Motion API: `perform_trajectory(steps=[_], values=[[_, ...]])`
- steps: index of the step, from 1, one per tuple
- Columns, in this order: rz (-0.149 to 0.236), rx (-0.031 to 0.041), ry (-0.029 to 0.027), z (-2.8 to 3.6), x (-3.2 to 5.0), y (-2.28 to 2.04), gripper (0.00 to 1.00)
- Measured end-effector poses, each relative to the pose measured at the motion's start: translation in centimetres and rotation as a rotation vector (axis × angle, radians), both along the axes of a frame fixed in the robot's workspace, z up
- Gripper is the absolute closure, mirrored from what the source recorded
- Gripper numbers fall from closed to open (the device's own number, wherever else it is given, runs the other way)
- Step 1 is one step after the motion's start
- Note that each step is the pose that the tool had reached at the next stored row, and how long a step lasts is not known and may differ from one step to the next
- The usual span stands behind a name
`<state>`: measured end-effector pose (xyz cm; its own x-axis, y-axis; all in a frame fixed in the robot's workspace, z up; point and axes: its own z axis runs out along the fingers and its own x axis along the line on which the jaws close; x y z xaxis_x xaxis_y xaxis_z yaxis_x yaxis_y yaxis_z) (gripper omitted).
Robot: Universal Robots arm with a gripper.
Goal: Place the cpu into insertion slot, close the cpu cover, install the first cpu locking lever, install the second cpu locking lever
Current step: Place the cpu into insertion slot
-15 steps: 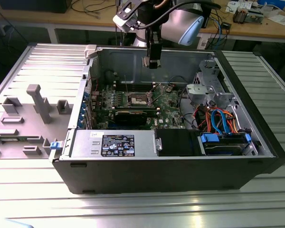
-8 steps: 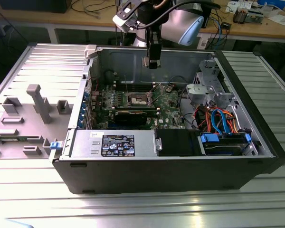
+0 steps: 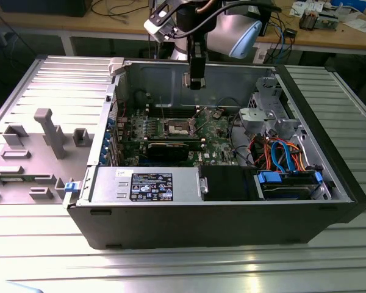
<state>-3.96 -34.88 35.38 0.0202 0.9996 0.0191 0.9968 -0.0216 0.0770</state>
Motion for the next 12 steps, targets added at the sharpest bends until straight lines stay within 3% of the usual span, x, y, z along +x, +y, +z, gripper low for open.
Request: perform_trajectory(steps=[12], values=[[-0.013,0.0,0.006,-0.22,0.0,0.0,0.45]])
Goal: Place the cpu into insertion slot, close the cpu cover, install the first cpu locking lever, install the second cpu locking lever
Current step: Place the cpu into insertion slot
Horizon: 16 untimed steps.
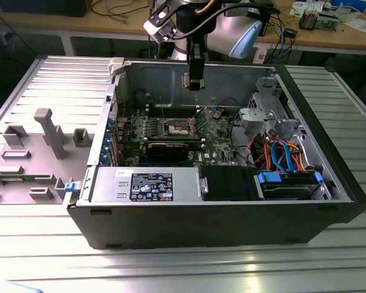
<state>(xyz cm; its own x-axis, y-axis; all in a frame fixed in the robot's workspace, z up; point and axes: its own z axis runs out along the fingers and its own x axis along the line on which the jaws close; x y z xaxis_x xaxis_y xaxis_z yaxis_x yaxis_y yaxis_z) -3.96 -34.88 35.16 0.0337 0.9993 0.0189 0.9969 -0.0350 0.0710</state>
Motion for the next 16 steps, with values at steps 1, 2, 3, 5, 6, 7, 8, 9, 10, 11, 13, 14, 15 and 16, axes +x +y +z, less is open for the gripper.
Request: perform_trajectory(steps=[1,2,3,5,6,7,8,9,10,11,13,14,15,16], values=[[-0.001,0.0,0.0001,-0.01,0.0,0.0,0.45],[-0.001,0.0,0.0001,-0.01,0.0,0.0,0.45],[-0.001,0.0,0.0001,-0.02,0.0,0.0,0.45],[-0.002,0.0,0.0002,-0.04,0.0,0.0,0.45],[-0.003,0.0,0.0004,-0.05,0.0,0.0,0.45],[-0.004,0.0,0.0004,-0.06,0.0,0.0,0.45],[-0.004,0.0003,0.0004,-0.12,0.0,0.0,0.45],[-0.005,0.0001,0.0005,-0.16,0.0,0.0,0.45],[-0.005,0.0,0.0006,-0.22,0.0,0.0,0.45],[-0.005,0.0,0.0006,-0.27,0.0,0.0,0.45],[-0.006,0.0,0.0006,-0.35,0.0,0.0,0.45],[-0.007,-0.0001,0.0006,-0.4,0.0,0.0,0.45],[-0.008,0.0,0.0006,-0.45,0.0,0.0,0.45],[-0.008,0.0,0.0006,-0.48,0.0,0.0,0.45]])
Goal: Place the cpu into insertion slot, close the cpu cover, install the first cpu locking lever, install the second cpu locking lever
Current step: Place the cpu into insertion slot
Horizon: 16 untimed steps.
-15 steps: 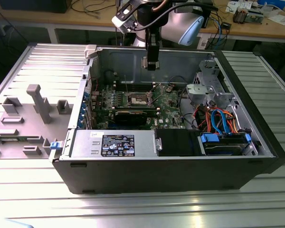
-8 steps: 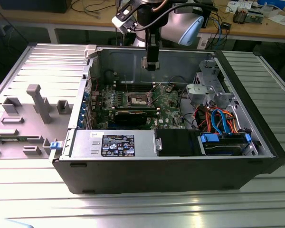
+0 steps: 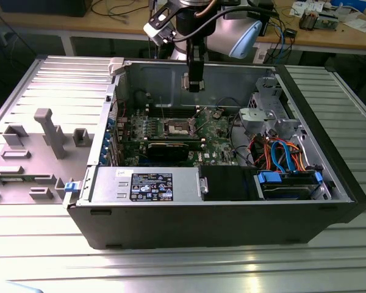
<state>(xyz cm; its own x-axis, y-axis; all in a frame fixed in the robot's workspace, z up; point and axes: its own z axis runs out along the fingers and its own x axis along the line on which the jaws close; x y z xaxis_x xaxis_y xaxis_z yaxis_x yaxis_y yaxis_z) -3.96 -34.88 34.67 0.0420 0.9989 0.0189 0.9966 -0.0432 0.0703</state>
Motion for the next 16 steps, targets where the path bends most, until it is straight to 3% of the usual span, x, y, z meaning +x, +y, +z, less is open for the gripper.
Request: perform_trajectory(steps=[16], values=[[-0.012,0.0,0.0035,-0.44,0.0,0.0,0.45]])
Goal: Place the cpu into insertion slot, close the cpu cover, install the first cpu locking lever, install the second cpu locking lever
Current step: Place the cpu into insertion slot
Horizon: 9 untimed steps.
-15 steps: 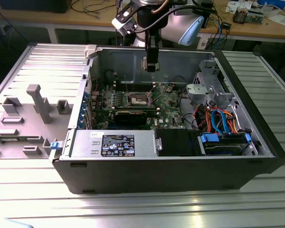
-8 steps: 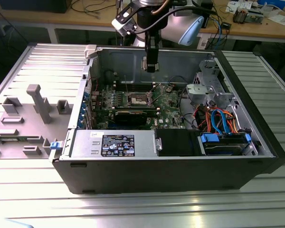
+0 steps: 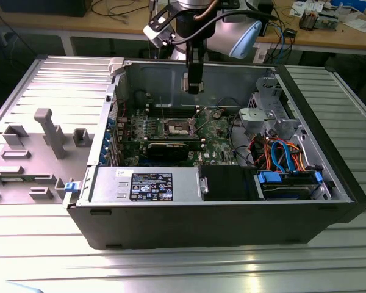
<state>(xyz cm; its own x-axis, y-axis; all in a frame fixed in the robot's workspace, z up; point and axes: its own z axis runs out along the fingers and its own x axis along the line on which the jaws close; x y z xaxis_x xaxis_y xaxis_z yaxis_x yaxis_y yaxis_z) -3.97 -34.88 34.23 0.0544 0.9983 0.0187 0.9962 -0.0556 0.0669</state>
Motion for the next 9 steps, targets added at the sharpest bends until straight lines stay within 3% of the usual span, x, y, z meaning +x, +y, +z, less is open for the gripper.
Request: perform_trajectory(steps=[9], values=[[-0.004,0.0,0.001,-0.24,0.0,0.0,0.45]])
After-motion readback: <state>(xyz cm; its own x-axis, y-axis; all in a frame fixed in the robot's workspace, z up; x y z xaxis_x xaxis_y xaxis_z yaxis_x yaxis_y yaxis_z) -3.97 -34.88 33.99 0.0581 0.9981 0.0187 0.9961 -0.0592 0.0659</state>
